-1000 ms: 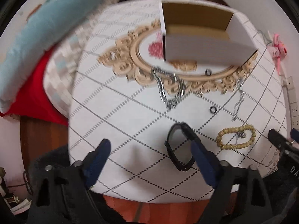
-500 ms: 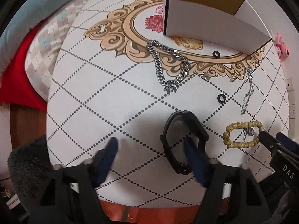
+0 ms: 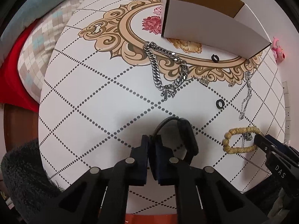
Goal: Organize jewelry
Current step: 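Grasp the black watch band with the left tool while the right tool grasps the wooden bead bracelet, then carry both pieces over the cardboard box and open both tools to drop them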
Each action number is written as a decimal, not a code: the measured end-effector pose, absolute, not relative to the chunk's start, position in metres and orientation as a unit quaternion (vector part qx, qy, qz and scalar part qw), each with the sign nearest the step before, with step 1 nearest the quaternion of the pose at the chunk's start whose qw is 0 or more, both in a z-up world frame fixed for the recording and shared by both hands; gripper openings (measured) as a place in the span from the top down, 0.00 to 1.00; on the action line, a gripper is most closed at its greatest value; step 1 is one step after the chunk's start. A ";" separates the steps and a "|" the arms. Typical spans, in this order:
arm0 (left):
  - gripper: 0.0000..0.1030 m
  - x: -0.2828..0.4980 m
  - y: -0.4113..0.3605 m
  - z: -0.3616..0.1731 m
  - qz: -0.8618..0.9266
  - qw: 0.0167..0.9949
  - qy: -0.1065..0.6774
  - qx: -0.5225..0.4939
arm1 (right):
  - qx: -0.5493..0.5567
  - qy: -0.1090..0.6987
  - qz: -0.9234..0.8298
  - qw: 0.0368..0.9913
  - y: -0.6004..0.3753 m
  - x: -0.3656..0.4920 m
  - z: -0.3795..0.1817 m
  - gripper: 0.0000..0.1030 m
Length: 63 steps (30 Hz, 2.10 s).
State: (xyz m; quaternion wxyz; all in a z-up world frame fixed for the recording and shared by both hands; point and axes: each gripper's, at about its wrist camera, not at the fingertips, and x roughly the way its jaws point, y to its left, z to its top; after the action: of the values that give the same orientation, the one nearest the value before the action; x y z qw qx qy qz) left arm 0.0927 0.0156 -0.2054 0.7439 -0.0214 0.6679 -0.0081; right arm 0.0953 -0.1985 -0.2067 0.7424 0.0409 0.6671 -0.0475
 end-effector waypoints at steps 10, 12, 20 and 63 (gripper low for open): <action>0.96 0.109 0.020 -0.175 -0.015 0.766 0.642 -0.018 | 0.102 0.631 -0.015 0.769 -0.198 0.088 -0.179 0.91; 0.97 0.108 0.019 -0.162 -0.018 0.774 0.633 -0.015 | 0.106 0.620 -0.004 0.777 -0.197 0.090 -0.164 0.91; 0.97 0.116 0.005 -0.117 -0.032 0.808 0.588 -0.013 | 0.103 0.582 0.029 0.806 -0.179 0.105 -0.111 0.91; 0.00 0.273 0.016 -0.097 0.005 0.838 0.546 -0.021 | 0.022 0.586 0.018 0.810 -0.177 0.276 -0.101 0.02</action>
State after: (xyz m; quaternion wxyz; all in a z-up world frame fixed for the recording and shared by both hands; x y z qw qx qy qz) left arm 0.2734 0.0160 -0.0967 0.8376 -0.0211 0.5459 0.0049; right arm 0.2757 -0.1771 -0.1014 0.8098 0.0223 0.5860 0.0180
